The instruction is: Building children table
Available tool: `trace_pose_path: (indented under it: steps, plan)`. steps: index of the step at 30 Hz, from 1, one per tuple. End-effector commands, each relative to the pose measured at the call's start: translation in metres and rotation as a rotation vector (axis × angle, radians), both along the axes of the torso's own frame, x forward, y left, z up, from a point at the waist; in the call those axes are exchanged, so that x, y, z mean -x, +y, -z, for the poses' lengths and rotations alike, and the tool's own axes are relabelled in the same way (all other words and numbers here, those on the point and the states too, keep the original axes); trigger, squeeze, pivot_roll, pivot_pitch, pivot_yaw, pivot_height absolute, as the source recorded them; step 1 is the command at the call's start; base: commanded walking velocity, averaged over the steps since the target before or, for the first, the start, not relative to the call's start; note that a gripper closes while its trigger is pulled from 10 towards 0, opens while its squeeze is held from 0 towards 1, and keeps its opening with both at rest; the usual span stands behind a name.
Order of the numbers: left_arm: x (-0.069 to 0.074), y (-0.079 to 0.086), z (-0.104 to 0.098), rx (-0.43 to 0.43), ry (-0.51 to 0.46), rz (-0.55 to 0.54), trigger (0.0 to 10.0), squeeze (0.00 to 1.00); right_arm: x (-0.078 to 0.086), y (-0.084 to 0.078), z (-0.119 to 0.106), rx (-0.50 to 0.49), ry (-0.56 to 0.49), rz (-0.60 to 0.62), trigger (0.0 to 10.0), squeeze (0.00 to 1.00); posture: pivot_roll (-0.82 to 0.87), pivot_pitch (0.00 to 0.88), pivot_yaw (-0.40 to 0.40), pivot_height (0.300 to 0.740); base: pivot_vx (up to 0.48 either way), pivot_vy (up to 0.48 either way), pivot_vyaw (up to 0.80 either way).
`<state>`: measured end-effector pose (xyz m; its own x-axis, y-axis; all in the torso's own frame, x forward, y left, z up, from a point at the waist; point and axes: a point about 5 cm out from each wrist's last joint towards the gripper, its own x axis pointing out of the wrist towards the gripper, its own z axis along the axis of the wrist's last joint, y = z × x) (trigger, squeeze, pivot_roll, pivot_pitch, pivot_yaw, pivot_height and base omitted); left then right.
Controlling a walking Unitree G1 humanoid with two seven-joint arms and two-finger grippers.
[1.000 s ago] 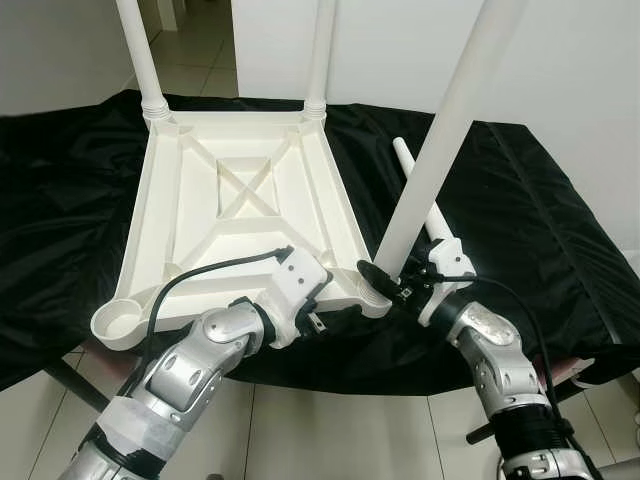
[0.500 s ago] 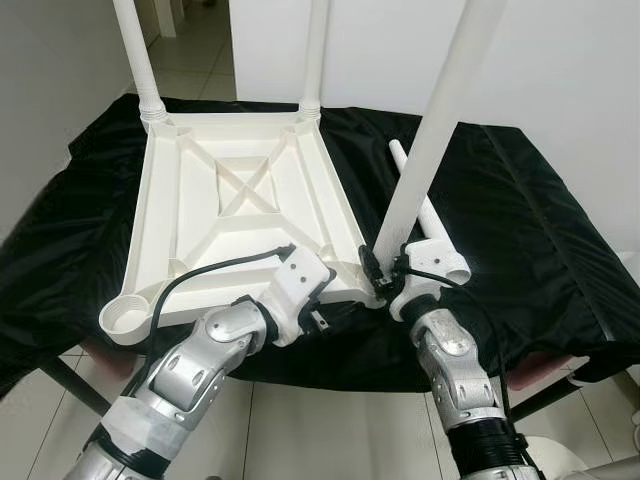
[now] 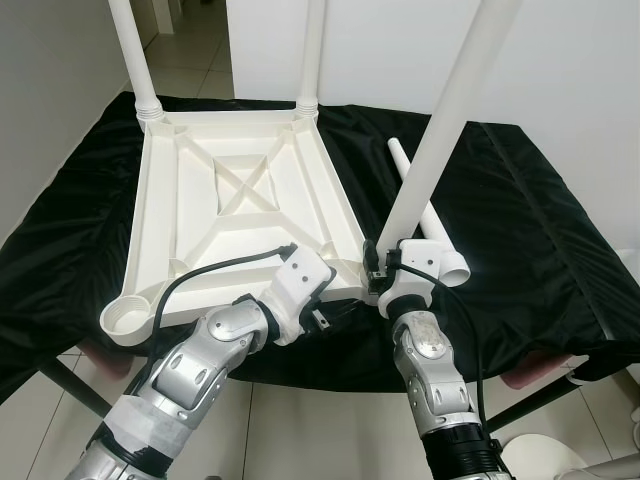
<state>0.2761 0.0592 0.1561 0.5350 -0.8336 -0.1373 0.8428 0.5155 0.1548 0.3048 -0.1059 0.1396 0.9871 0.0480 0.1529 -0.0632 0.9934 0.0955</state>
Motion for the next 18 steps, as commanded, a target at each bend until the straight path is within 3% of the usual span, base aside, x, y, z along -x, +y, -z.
trace_pose_path:
  steps: [1, 7, 8, 9, 10, 14, 18]
  plan:
    - [-0.001, -0.001, -0.002, -0.008, -0.007, 0.043, 10.0, 0.00, 0.005, 0.003, 0.007, -0.054, 0.034, 0.014, 10.0, 1.00, 0.03, 0.074, -0.034, 0.740, 0.000, 0.000, 0.00]
    - [0.002, -0.003, -0.003, 0.000, -0.005, 0.043, 10.0, 0.00, 0.001, -0.010, -0.001, 0.002, -0.001, -0.105, 10.0, 1.00, 0.03, 0.077, -0.032, 0.740, 0.000, 0.000, 0.00]
    - [0.002, -0.004, -0.003, 0.002, -0.003, 0.045, 10.0, 0.00, 0.000, -0.016, -0.001, 0.024, 0.004, -0.132, 10.0, 0.45, 0.03, 0.076, -0.033, 0.740, 0.000, 0.000, 0.00]
    - [0.002, -0.004, -0.003, 0.002, -0.003, 0.045, 10.0, 0.00, 0.000, -0.016, -0.001, 0.024, 0.004, -0.132, 10.0, 0.45, 0.03, 0.076, -0.033, 0.740, 0.000, 0.000, 0.00]
    - [0.004, -0.005, -0.002, 0.006, 0.002, 0.051, 10.0, 0.00, -0.001, -0.019, -0.001, 0.055, 0.010, -0.194, 10.0, 0.00, 0.03, 0.076, -0.033, 0.740, 0.000, 0.000, 0.00]
    - [0.007, -0.010, -0.001, 0.008, 0.009, 0.065, 10.0, 0.00, -0.003, -0.026, -0.001, 0.133, 0.007, -0.359, 10.0, 0.00, 0.03, 0.071, -0.033, 0.740, 0.000, 0.000, 0.00]
    - [0.008, -0.012, 0.000, 0.007, 0.012, 0.074, 10.0, 0.00, -0.004, -0.028, 0.000, 0.162, 0.007, -0.402, 10.0, 0.00, 0.03, 0.071, -0.032, 0.740, 0.000, 0.000, 0.00]
